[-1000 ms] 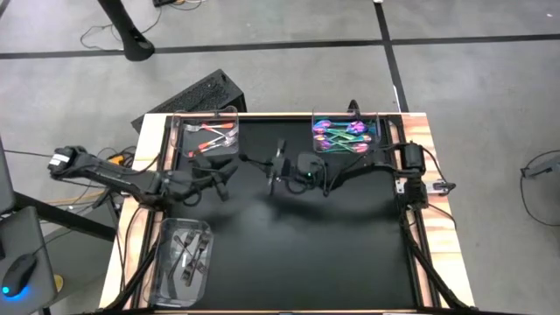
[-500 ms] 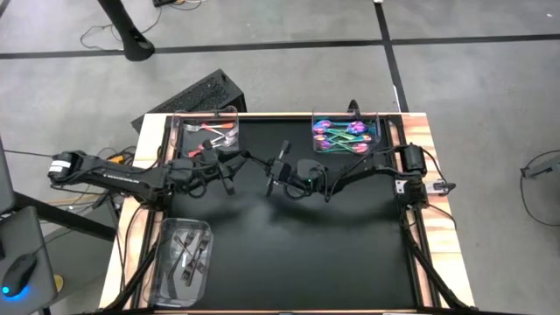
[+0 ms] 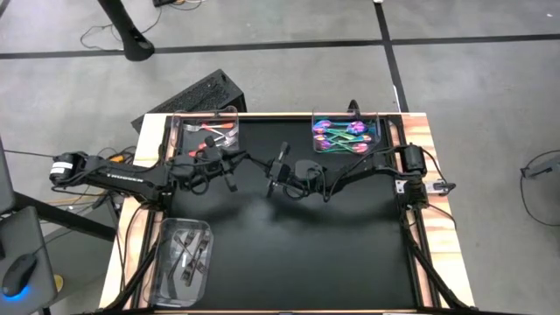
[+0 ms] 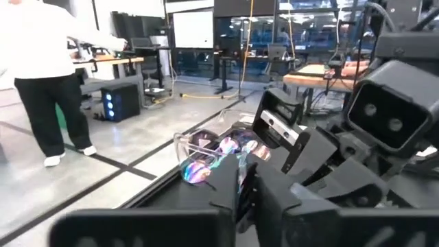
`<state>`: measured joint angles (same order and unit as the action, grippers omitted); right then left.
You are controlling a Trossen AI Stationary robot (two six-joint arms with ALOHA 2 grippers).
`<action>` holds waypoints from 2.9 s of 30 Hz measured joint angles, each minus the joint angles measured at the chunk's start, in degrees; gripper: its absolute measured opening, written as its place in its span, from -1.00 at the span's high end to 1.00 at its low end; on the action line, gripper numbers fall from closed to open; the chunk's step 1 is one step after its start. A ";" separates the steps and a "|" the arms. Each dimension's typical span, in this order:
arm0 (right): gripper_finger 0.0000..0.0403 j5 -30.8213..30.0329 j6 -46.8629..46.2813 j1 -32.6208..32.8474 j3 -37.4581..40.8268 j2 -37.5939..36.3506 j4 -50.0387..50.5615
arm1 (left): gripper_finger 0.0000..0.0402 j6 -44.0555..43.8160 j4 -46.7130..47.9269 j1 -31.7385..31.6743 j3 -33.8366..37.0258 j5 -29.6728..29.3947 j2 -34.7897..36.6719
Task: Sort silverware by color (type)
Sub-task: Put the black fork into bottom transparent bin, then return to Home Position
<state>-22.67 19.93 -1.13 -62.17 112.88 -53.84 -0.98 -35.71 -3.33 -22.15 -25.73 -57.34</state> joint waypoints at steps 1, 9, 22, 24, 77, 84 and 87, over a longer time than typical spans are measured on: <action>0.97 0.20 -0.06 0.00 0.00 0.00 0.00 | 0.95 0.35 0.32 0.02 0.00 -0.07 0.00; 0.58 1.93 -7.96 -1.23 0.00 0.03 0.53 | 1.00 0.48 32.75 0.14 -9.28 -2.74 5.47; 0.18 1.89 -11.98 -3.48 0.00 0.04 0.25 | 1.00 -19.94 97.09 2.00 -40.89 30.89 8.59; 0.18 1.89 -14.31 -4.27 0.00 0.04 0.28 | 1.00 -23.73 97.34 2.90 -40.48 36.59 8.80; 0.49 29.00 -23.08 -5.22 7.47 -22.40 27.93 | 0.37 -44.55 87.03 26.68 -26.52 7.65 17.41; 0.54 25.94 -26.97 -5.33 19.74 -34.33 24.41 | 0.37 -25.17 79.67 20.95 -23.87 -1.71 17.20; 0.57 25.95 -28.96 -5.24 24.11 -39.69 23.85 | 0.37 -13.61 65.73 16.89 -19.26 3.98 16.82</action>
<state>3.29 -9.02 -6.37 -38.07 73.19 -29.99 -14.60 30.02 13.57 -41.41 -21.76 -40.52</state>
